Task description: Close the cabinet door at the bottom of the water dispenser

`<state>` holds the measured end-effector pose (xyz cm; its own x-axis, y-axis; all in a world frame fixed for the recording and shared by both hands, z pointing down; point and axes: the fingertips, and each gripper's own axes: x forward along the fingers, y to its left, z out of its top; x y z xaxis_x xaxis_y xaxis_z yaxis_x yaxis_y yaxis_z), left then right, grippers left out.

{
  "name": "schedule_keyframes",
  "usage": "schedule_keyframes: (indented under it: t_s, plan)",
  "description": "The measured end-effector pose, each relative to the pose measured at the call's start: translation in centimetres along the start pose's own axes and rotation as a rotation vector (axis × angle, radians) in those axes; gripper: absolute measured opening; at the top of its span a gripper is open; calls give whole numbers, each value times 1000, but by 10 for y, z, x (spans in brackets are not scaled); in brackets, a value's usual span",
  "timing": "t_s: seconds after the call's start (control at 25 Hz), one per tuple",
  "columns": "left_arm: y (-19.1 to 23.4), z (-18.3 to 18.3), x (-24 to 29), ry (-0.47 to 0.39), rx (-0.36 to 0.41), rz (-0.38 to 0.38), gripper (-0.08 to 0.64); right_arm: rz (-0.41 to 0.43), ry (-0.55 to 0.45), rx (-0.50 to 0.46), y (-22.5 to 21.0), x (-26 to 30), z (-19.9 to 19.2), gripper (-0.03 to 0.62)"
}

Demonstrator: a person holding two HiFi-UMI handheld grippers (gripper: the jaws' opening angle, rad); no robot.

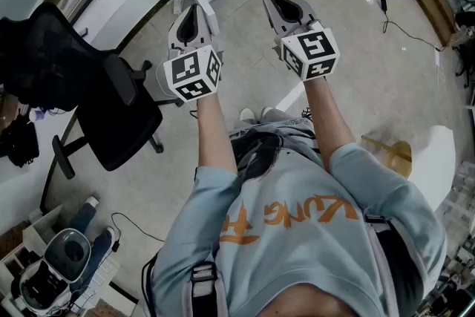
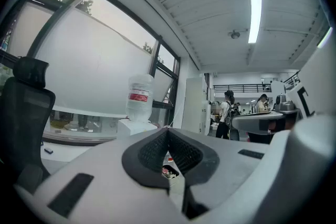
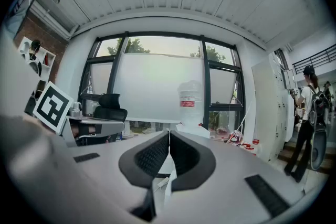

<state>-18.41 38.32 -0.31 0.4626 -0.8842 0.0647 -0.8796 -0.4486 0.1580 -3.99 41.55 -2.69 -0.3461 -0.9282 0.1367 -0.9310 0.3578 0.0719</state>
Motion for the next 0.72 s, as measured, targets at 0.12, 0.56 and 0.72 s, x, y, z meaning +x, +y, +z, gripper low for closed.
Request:
schedule_keyframes:
  t_s: [0.12, 0.56, 0.72]
  plan:
    - [11, 3, -4, -4, -9, 9, 21, 11, 3, -11, 9, 4, 4, 29]
    - [31, 5, 13, -18, -55, 26, 21, 22, -27, 1, 5, 22, 18, 29]
    - [43, 8, 23, -37, -63, 47, 21, 8, -17, -17, -8, 30, 17, 29]
